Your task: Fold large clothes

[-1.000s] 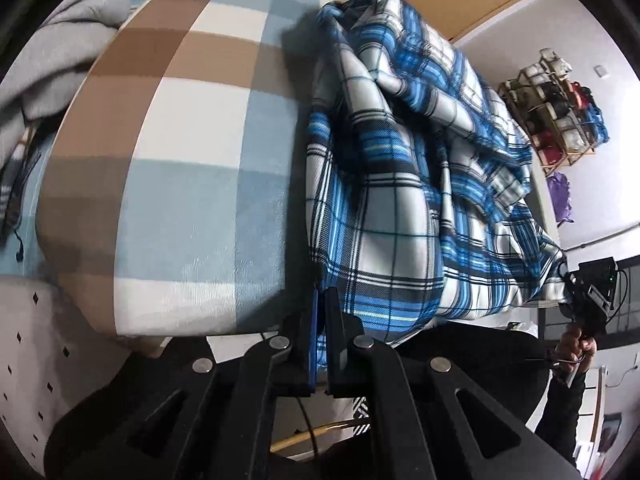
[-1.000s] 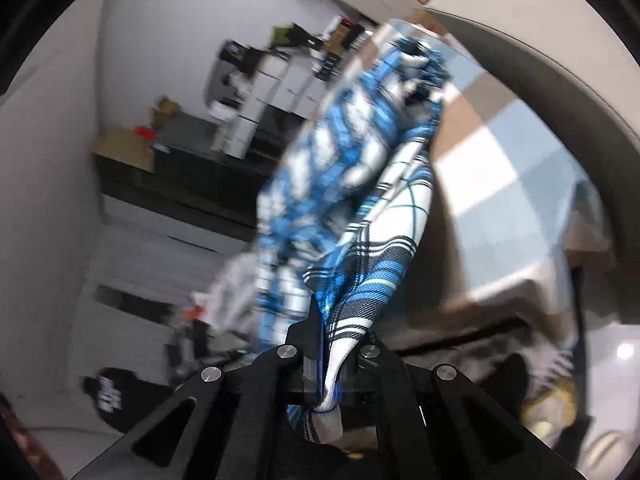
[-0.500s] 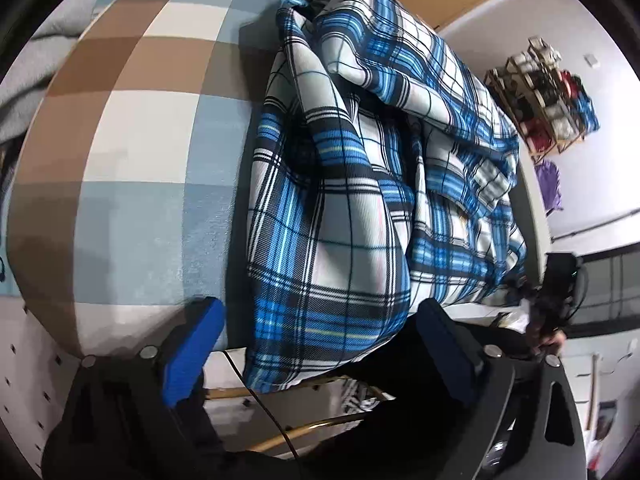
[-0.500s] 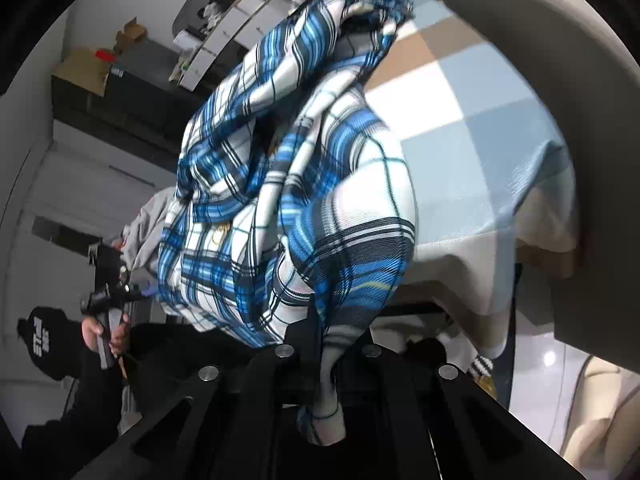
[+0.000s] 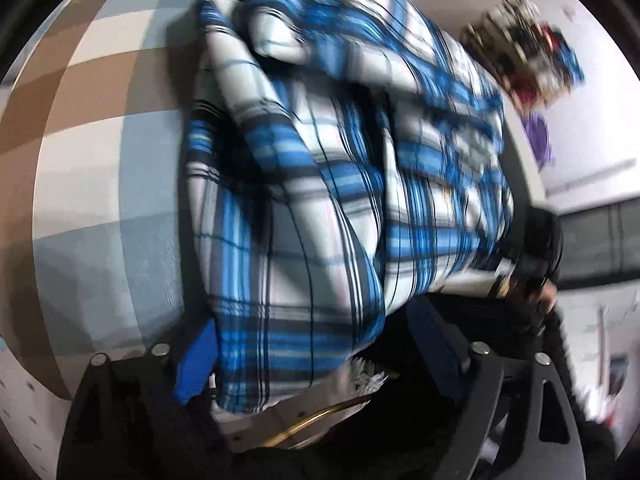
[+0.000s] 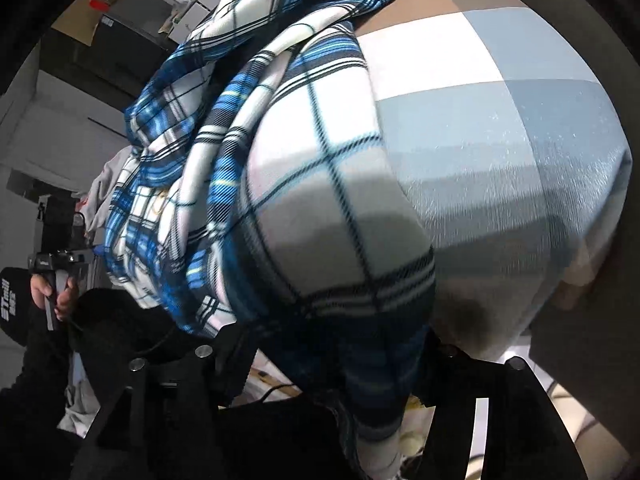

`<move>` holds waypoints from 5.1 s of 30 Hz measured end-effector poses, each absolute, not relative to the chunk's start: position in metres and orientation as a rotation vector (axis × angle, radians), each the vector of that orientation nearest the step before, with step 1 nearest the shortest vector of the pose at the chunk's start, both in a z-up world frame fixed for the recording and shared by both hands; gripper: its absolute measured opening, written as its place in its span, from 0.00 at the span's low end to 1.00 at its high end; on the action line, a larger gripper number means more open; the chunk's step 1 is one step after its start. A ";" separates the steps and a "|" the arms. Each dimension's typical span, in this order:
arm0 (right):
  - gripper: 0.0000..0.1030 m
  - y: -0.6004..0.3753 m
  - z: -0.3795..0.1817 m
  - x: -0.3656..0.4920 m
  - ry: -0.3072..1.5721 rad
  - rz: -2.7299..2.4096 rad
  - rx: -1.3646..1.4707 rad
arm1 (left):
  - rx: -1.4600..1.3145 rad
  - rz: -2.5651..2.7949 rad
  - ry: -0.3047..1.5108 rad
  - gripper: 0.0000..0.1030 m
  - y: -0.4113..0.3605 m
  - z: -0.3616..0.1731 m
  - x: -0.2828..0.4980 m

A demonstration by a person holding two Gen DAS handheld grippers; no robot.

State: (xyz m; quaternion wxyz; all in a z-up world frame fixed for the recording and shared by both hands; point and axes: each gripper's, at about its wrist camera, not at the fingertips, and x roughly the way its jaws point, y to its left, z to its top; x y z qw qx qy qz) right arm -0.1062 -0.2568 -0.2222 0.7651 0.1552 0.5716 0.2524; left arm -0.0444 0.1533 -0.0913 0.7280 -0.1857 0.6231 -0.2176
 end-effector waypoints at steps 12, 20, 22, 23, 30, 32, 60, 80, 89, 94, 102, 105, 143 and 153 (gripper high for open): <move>0.05 -0.265 -0.210 -0.122 1.163 0.846 0.637 | -0.467 -0.483 1.342 0.00 0.163 -0.097 -0.061; 0.05 -0.266 -0.142 -0.149 0.864 1.013 0.864 | -0.706 -0.561 1.214 0.00 0.189 -0.068 -0.079; 0.05 -0.271 -0.141 -0.152 0.859 1.014 0.872 | -0.740 -0.563 1.192 0.00 0.190 -0.065 -0.083; 0.05 -0.269 -0.143 -0.154 0.859 1.020 0.884 | -0.762 -0.574 1.185 0.00 0.191 -0.065 -0.085; 0.05 -0.274 -0.148 -0.148 0.797 1.028 1.044 | -0.940 -0.572 1.148 0.00 0.204 -0.066 -0.081; 0.05 -0.283 -0.128 -0.135 0.747 0.998 1.078 | -0.986 -0.570 1.106 0.00 0.211 -0.051 -0.066; 0.95 -0.342 -0.086 0.137 0.941 0.348 1.154 | -1.014 -0.228 1.116 0.62 0.276 -0.033 0.142; 1.00 -0.197 -0.067 0.069 0.988 0.403 0.239 | -0.173 -0.458 1.210 0.62 0.073 -0.025 0.072; 0.99 -0.131 -0.108 0.160 1.165 0.408 0.127 | -0.272 -0.374 1.233 0.62 0.067 -0.045 0.163; 0.99 -0.150 -0.103 0.212 1.110 0.425 0.402 | -0.312 -0.292 1.175 0.62 0.096 -0.036 0.188; 0.99 -0.183 -0.058 0.199 0.901 0.387 0.445 | -0.351 -0.135 1.058 0.62 0.156 -0.006 0.183; 0.99 -0.189 -0.054 0.173 0.900 0.388 0.371 | -0.339 -0.167 1.084 0.62 0.154 -0.009 0.168; 0.04 -0.248 -0.063 0.087 0.797 0.347 0.332 | -0.267 -0.283 1.086 0.02 0.154 -0.050 0.141; 0.04 -0.265 -0.113 0.143 0.973 0.241 0.408 | -0.514 -0.246 0.981 0.02 0.201 -0.053 0.174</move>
